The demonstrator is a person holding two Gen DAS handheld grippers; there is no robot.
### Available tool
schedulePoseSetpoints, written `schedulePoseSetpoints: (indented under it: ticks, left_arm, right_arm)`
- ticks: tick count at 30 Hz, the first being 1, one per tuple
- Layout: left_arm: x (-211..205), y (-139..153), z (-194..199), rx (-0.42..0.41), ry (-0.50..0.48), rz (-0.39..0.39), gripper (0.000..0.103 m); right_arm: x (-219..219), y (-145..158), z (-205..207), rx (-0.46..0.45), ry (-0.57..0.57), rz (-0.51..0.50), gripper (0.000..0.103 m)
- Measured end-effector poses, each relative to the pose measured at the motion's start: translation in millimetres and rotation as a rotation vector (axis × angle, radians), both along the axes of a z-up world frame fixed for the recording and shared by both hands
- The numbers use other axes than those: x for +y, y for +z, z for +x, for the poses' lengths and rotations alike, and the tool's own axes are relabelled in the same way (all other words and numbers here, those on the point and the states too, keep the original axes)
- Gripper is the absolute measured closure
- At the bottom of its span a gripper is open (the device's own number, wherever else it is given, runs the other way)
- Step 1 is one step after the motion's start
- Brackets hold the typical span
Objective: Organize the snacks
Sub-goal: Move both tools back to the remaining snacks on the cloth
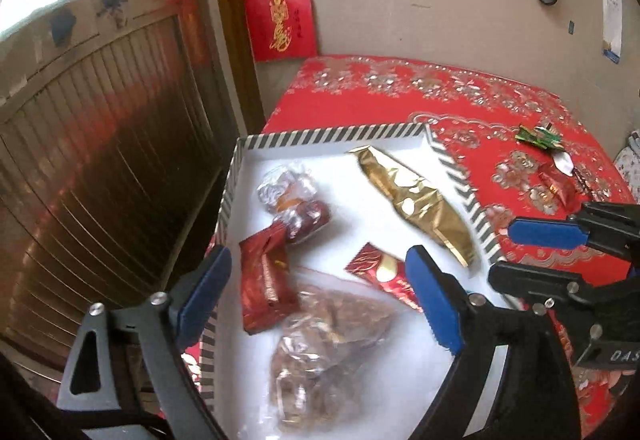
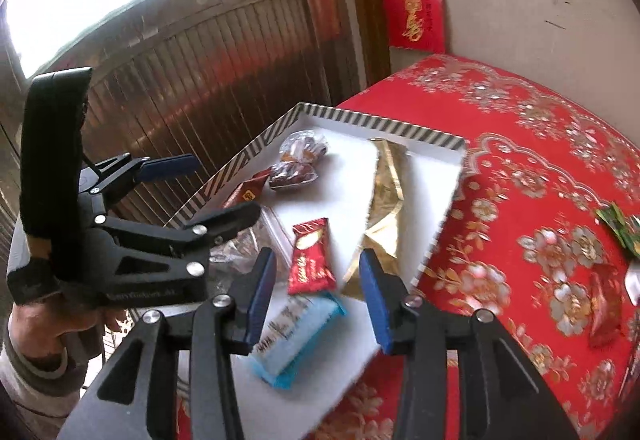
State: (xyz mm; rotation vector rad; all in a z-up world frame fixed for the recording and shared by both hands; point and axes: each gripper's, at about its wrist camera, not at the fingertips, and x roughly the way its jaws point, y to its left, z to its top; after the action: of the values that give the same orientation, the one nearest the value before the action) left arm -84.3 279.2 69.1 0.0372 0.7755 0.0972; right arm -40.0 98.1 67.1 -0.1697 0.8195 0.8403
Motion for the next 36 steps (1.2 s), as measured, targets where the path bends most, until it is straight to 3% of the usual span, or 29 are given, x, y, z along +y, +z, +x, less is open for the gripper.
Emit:
schedulePoseSetpoints:
  ticks: [21, 36]
  left_arm:
    - [-138, 17, 14, 0.003, -0.220, 0.008, 0.014]
    - [-232, 7, 55, 0.092, -0.325, -0.016, 0.014]
  right_arm:
    - [-179, 8, 13, 0.009, -0.333, 0.017, 0.055]
    - [-282, -2, 38, 0.041, -0.514, 0.006, 0.054]
